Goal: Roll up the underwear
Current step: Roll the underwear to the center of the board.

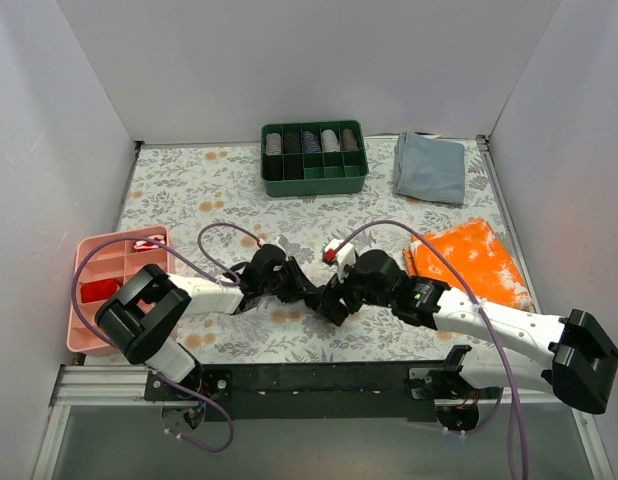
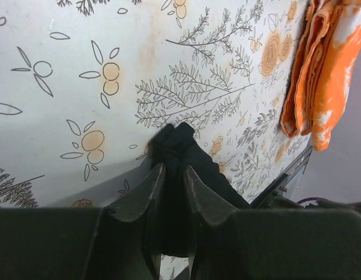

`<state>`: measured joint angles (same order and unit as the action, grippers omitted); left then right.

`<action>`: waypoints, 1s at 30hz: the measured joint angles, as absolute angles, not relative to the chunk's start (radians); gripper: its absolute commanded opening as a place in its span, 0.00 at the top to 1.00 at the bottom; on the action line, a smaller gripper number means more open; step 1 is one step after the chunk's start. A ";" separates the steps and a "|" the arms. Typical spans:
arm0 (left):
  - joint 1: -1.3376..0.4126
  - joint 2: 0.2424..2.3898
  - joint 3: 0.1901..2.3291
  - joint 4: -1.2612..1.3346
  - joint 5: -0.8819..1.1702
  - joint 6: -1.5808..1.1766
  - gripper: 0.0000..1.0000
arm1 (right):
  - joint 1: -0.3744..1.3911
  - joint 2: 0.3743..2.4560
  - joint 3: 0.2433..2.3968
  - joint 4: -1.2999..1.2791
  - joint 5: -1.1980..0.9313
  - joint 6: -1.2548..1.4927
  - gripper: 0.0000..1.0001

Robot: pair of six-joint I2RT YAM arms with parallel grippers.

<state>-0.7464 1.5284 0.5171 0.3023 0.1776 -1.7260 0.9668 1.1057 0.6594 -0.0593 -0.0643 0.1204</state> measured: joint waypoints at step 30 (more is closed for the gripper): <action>-0.746 1.600 0.645 0.128 0.220 -1.698 0.90 | 1.195 1.473 0.773 -0.189 0.355 -0.064 0.55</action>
